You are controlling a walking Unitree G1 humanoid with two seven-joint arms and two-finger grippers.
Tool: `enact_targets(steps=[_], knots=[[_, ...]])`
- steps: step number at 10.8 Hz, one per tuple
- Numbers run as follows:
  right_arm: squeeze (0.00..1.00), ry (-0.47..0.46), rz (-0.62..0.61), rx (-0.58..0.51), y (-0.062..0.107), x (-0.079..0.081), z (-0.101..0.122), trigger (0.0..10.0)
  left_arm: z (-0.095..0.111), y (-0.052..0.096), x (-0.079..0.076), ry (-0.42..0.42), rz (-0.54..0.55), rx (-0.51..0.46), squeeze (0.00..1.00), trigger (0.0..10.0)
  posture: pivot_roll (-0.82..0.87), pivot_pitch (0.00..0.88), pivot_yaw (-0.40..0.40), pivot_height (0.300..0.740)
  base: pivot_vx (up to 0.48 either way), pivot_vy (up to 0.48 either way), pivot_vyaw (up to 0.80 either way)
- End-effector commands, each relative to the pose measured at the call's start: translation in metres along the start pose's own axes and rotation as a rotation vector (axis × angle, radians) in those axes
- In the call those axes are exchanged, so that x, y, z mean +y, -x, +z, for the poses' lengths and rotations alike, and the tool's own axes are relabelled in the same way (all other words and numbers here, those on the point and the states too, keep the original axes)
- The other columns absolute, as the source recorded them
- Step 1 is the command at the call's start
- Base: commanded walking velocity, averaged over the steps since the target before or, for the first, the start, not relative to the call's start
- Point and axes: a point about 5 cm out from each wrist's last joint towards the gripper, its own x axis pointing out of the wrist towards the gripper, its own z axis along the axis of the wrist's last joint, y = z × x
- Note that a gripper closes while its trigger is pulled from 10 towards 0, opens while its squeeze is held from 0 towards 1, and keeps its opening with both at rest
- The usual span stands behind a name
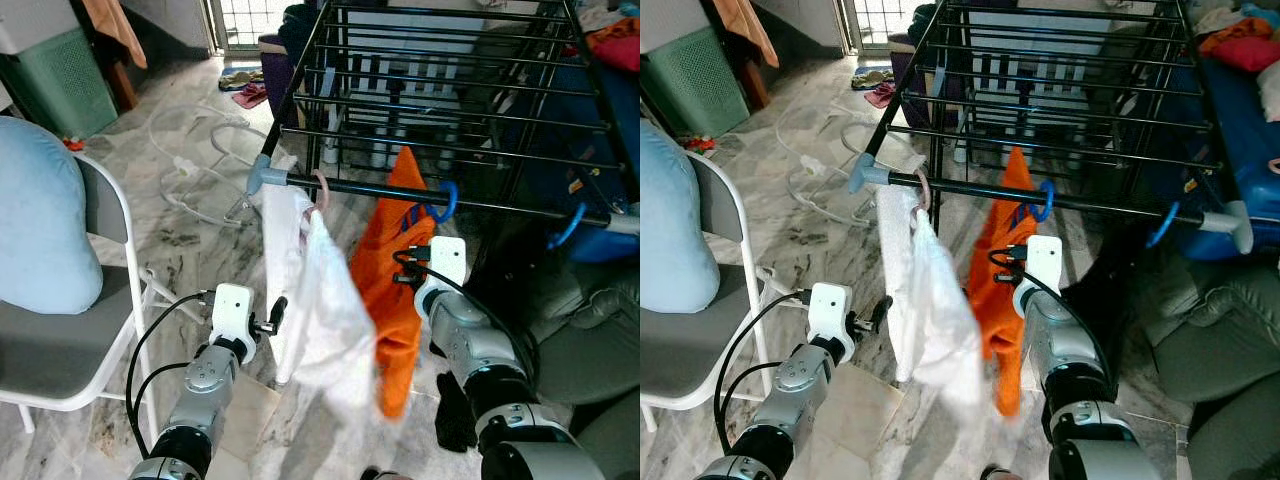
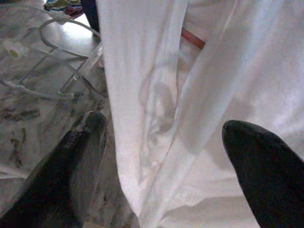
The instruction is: Hang hanger
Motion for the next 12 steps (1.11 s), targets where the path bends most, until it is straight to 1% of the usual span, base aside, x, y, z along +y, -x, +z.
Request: enact_targets(steps=[1, 2, 3, 4, 5, 6, 7, 8, 9, 10, 11, 12], knots=[[0.00, -0.021, -0.003, 0.047, 0.000, -0.001, -0.011, 10.0, -0.001, 0.001, 0.002, -0.018, 0.002, 0.010, 0.00, 10.0, -0.10, 0.078, 0.024, 0.740, 0.000, 0.000, 0.00], [0.00, -0.026, 0.004, 0.049, 0.001, -0.001, -0.015, 10.0, 0.000, 0.001, 0.002, -0.020, 0.002, 0.011, 0.00, 10.0, -0.10, 0.078, 0.027, 0.740, 0.000, 0.000, 0.00], [1.00, 0.017, -0.001, 0.010, 0.002, -0.001, -0.014, 10.0, 0.000, 0.000, 0.002, -0.022, 0.000, 0.014, 0.00, 10.0, -0.10, 0.079, 0.030, 0.740, 0.000, 0.000, 0.00], [1.00, 0.024, -0.009, -0.023, 0.004, -0.001, -0.012, 10.0, 0.000, 0.000, 0.001, -0.024, -0.004, 0.015, 0.00, 10.0, -0.10, 0.081, 0.031, 0.740, 0.000, 0.000, 0.00], [1.00, 0.055, -0.037, -0.055, 0.010, -0.009, -0.014, 10.0, -0.001, 0.001, 0.000, -0.023, -0.002, 0.016, 0.00, 10.0, -0.10, 0.081, 0.028, 0.740, 0.000, 0.000, 0.00], [1.00, 0.061, -0.047, -0.069, 0.015, -0.017, -0.016, 10.0, -0.002, 0.001, 0.001, -0.027, 0.008, 0.027, 0.00, 10.0, -0.10, 0.082, 0.027, 0.740, 0.000, 0.000, 0.00], [1.00, 0.095, -0.067, -0.101, 0.023, -0.026, -0.018, 10.0, -0.005, 0.001, 0.002, -0.030, 0.018, 0.040, 0.00, 10.0, -0.11, 0.086, 0.027, 0.740, 0.000, 0.000, 0.00], [1.00, 0.091, -0.072, -0.147, 0.033, -0.034, -0.019, 10.0, -0.006, 0.001, 0.001, -0.036, 0.021, 0.052, 0.00, 10.0, -0.11, 0.088, 0.028, 0.740, 0.000, 0.000, 0.00], [1.00, 0.091, -0.076, -0.158, 0.037, -0.036, -0.022, 10.0, -0.008, 0.001, 0.001, -0.034, 0.022, 0.066, 0.00, 10.0, -0.12, 0.086, 0.027, 0.740, 0.000, 0.000, 0.00], [1.00, 0.095, -0.083, -0.209, 0.046, -0.038, -0.022, 10.0, -0.009, 0.001, -0.001, -0.033, 0.017, 0.070, 0.00, 10.0, -0.12, 0.084, 0.024, 0.740, 0.000, 0.000, 0.00], [1.00, 0.125, -0.081, -0.276, 0.054, -0.037, -0.017, 10.0, -0.008, -0.001, -0.003, -0.032, 0.022, 0.070, 0.00, 10.0, -0.13, 0.076, 0.014, 0.740, 0.000, 0.000, 0.00], [1.00, 0.161, -0.089, -0.312, 0.058, -0.036, -0.014, 10.0, -0.008, -0.002, -0.005, -0.023, 0.025, 0.075, 0.00, 10.0, -0.14, 0.071, 0.007, 0.740, 0.000, 0.000, 0.00]])
